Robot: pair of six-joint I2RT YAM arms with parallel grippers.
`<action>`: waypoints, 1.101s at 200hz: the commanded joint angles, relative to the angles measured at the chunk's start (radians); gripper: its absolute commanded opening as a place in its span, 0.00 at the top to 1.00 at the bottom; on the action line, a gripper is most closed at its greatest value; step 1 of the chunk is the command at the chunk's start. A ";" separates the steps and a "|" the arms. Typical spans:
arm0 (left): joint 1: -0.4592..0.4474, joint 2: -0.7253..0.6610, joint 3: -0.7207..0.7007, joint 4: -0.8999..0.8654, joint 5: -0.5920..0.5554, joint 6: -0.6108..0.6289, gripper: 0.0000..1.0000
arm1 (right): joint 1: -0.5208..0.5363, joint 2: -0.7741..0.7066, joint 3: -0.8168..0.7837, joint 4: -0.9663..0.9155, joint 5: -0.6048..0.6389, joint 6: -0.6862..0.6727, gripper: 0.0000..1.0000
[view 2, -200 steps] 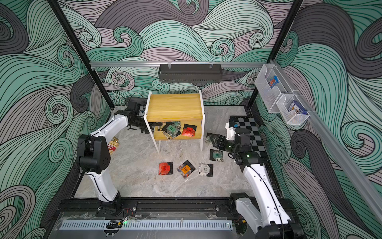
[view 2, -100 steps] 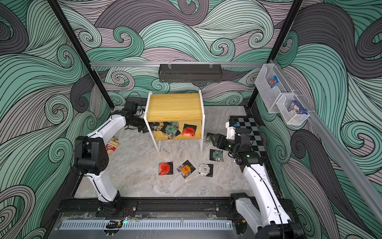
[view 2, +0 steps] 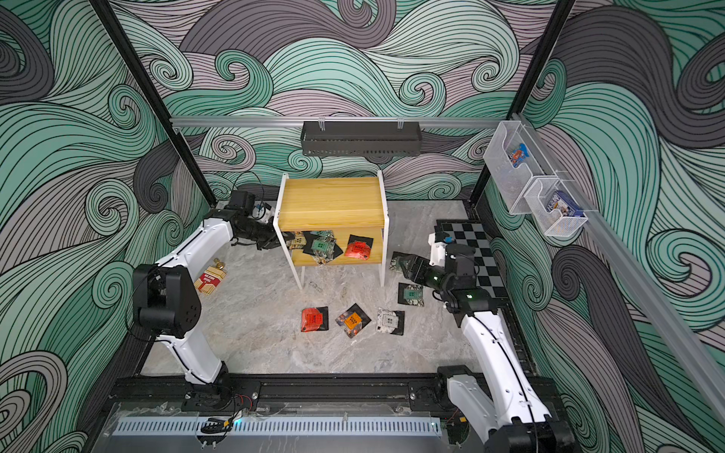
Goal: Remove the tea bags from the shelf
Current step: Pick up the tea bag from the shelf.
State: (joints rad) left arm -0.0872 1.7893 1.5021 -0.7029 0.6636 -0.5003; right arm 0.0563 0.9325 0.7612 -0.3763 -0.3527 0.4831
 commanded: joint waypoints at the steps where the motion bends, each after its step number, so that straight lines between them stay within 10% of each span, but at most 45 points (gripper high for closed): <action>1: 0.006 -0.049 0.000 -0.023 0.009 0.014 0.87 | -0.004 -0.003 -0.010 0.021 -0.003 0.008 0.31; 220: 0.006 -0.074 0.054 -0.032 0.005 -0.034 1.00 | -0.003 -0.009 -0.019 0.059 -0.043 0.031 0.30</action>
State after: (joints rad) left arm -0.0845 1.6939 1.5043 -0.7147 0.6655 -0.5285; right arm 0.0559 0.9321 0.7563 -0.3462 -0.3767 0.5095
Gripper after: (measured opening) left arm 0.049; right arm 0.702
